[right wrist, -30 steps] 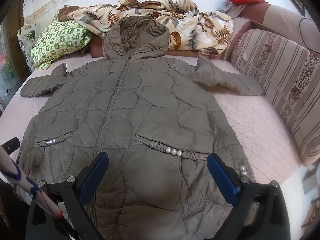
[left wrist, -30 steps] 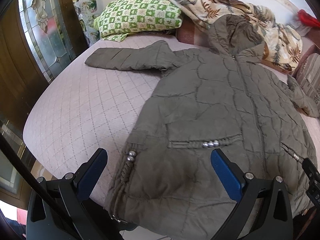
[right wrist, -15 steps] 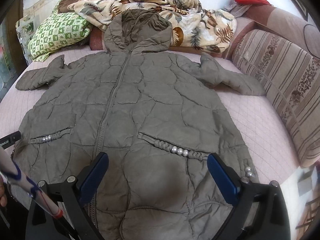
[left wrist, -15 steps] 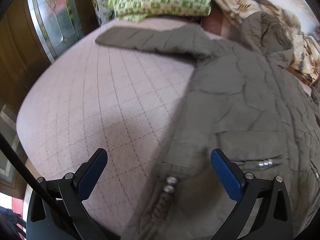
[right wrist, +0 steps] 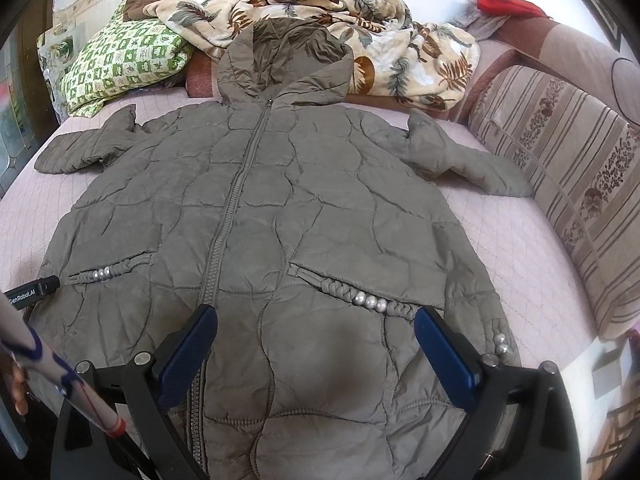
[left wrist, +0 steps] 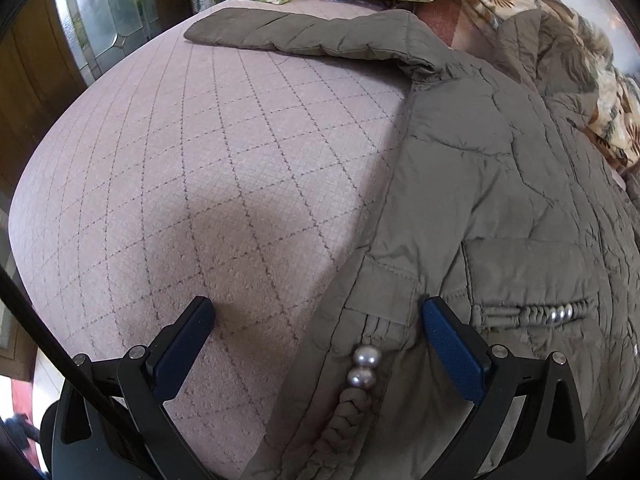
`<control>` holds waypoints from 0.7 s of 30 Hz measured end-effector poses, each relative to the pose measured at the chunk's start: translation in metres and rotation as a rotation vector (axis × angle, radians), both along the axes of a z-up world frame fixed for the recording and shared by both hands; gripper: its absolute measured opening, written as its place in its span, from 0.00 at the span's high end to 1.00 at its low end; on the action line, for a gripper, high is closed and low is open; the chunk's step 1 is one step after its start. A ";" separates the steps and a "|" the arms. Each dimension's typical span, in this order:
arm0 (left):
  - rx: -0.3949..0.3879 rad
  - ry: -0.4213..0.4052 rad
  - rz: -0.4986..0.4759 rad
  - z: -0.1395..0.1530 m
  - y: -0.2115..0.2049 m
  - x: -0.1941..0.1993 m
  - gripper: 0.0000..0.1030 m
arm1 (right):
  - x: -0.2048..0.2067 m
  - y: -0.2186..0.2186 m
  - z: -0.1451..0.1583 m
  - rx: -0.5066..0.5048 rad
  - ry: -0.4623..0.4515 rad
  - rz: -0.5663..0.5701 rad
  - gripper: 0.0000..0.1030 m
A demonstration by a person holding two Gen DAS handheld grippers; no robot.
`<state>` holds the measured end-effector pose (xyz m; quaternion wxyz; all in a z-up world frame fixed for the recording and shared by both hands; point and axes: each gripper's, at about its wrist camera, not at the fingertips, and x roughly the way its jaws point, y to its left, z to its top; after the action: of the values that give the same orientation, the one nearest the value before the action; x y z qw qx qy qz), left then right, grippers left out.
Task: Fold large clothes
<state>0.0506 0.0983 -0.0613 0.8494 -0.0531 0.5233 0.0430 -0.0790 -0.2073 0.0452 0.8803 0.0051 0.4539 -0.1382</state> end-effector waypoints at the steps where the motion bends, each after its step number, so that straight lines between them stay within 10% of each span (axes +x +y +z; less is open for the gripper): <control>1: -0.003 0.008 -0.014 0.002 -0.001 0.000 0.01 | 0.000 0.000 -0.001 0.001 0.002 0.000 0.02; 10: -0.026 -0.111 0.025 0.069 0.063 0.054 0.12 | 0.010 -0.014 -0.009 0.017 0.005 -0.022 0.02; 16: -0.230 -0.112 0.210 0.050 0.151 0.167 0.13 | 0.023 -0.022 -0.021 0.018 0.030 -0.038 0.02; 21: -0.504 -0.091 0.302 0.014 0.190 0.237 0.38 | 0.037 -0.031 -0.035 -0.006 0.069 -0.069 0.02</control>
<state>0.2873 0.2885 -0.0476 0.8160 -0.3415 0.4651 0.0351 -0.0421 -0.2386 0.0105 0.8587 0.0134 0.4833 -0.1698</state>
